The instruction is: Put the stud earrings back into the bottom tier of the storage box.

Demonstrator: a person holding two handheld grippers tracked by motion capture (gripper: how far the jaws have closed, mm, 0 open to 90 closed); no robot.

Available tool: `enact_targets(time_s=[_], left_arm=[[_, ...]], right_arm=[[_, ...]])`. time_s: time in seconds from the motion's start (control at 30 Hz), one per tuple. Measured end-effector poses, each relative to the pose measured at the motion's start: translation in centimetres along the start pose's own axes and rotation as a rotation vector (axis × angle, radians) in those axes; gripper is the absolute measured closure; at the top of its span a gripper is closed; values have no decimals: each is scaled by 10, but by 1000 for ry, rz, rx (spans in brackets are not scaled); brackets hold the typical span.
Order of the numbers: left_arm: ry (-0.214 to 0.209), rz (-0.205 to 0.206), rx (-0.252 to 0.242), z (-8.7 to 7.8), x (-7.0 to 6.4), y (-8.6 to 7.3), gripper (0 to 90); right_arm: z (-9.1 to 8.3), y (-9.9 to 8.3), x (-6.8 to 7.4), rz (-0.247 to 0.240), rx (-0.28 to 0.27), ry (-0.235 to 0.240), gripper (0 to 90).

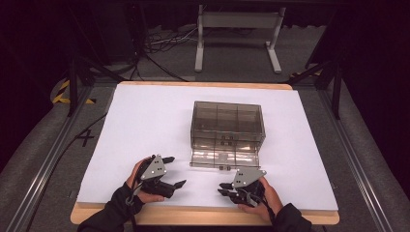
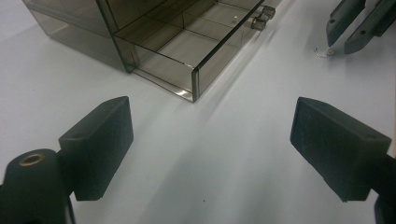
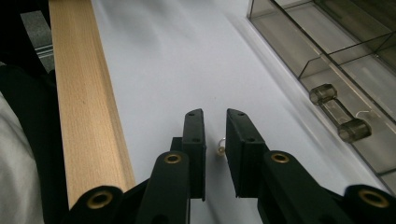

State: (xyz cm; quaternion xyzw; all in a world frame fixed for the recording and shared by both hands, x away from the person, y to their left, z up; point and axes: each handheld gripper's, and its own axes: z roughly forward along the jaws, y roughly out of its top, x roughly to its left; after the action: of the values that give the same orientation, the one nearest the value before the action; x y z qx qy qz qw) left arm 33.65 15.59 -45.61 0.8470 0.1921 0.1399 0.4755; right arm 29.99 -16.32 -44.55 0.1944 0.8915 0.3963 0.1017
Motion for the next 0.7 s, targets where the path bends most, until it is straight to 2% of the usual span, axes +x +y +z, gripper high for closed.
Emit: enact_targets(time_s=[0.17, 0.23, 0.3, 0.37, 0.4, 0.47, 0.5, 0.7], left_arm=[[-1, -1, 0, 0, 0, 0, 140], [-2, 0, 0, 0, 0, 0, 140], [-2, 4, 2, 0, 0, 0, 140], [2, 5, 2, 0, 0, 0, 140], [2, 5, 2, 0, 0, 0, 140], [-1, 2, 1, 0, 0, 0, 140], [-1, 1, 0, 0, 0, 0, 141], [-1, 0, 0, 0, 0, 0, 141]], right_arm=[[5, -3, -2, 16, 5, -4, 795], [5, -3, -3, 19, 3, -10, 846], [5, -3, -2, 18, 2, -10, 858], [5, -4, 0, -21, 4, -27, 864], [5, -4, 0, -21, 4, -27, 864], [5, -4, 0, -18, 4, -25, 864], [4, -4, -2, 1, 0, -17, 865], [-4, -2, -6, 7, -27, -30, 865]])
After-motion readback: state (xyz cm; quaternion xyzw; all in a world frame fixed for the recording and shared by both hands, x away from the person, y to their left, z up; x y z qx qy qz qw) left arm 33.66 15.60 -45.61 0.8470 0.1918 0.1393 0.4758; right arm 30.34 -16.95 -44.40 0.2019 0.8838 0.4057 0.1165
